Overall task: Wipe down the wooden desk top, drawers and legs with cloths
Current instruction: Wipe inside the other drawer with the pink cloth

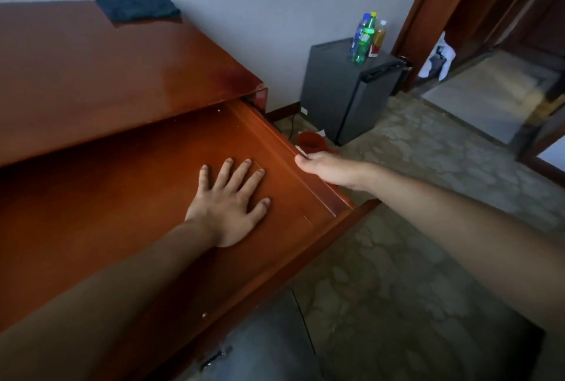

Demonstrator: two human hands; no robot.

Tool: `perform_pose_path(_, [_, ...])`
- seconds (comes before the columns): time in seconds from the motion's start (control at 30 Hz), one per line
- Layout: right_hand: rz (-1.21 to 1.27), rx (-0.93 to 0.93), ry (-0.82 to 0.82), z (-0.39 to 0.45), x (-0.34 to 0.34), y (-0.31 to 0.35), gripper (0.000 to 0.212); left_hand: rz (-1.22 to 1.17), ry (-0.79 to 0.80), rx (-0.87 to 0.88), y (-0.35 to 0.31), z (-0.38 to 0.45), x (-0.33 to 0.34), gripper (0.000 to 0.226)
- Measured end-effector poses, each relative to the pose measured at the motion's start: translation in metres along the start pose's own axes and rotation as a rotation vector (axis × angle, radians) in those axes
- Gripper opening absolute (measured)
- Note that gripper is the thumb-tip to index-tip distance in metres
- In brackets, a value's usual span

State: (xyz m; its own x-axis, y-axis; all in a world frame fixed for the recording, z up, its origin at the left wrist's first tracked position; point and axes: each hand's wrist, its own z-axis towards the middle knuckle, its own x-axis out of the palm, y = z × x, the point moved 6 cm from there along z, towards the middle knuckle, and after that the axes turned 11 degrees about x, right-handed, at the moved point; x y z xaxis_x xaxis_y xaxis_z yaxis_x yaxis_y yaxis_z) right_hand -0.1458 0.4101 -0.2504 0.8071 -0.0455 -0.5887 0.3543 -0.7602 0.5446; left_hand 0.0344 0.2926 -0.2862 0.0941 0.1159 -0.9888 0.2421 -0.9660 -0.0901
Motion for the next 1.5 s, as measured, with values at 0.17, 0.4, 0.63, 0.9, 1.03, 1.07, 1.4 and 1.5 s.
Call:
perform_pose_path(0.17, [-0.328, -0.089, -0.161, -0.024, -0.023, -0.019, 0.055, -0.025, -0.017, 0.000, 0.015, 0.007, -0.001, 0.079])
perform_pose_path(0.4, [-0.125, -0.377, -0.465, -0.094, -0.071, -0.001, 0.018, 0.076, -0.071, -0.020, 0.026, 0.013, -0.026, 0.076])
perform_pose_path(0.63, [-0.232, -0.352, -0.575, -0.078, -0.014, -0.020, 0.023, -0.203, -0.023, 0.212, -0.093, -0.047, -0.087, 0.076])
perform_pose_path(0.9, [-0.022, -0.540, -0.645, -0.125, 0.000, -0.033, 0.033, 0.115, -0.158, 0.237, -0.094, -0.046, -0.071, 0.084])
perform_pose_path(1.03, [0.222, -0.348, -0.754, -0.124, -0.007, -0.060, 0.012, 0.236, -0.188, 0.135, -0.068, -0.037, -0.079, 0.099])
perform_pose_path(1.07, [0.282, -0.275, -0.803, -0.121, -0.007, -0.066, 0.011, 0.273, -0.188, 0.093, -0.058, -0.034, -0.081, 0.103])
perform_pose_path(1.4, [0.226, -0.368, -0.627, -0.072, -0.007, 0.057, 0.056, 0.244, -0.166, -0.380, 0.074, -0.044, -0.109, 0.127])
perform_pose_path(1.5, [0.128, -0.625, -0.734, -0.061, -0.010, 0.129, 0.062, 0.159, -0.107, -0.481, 0.122, -0.099, -0.106, 0.140])
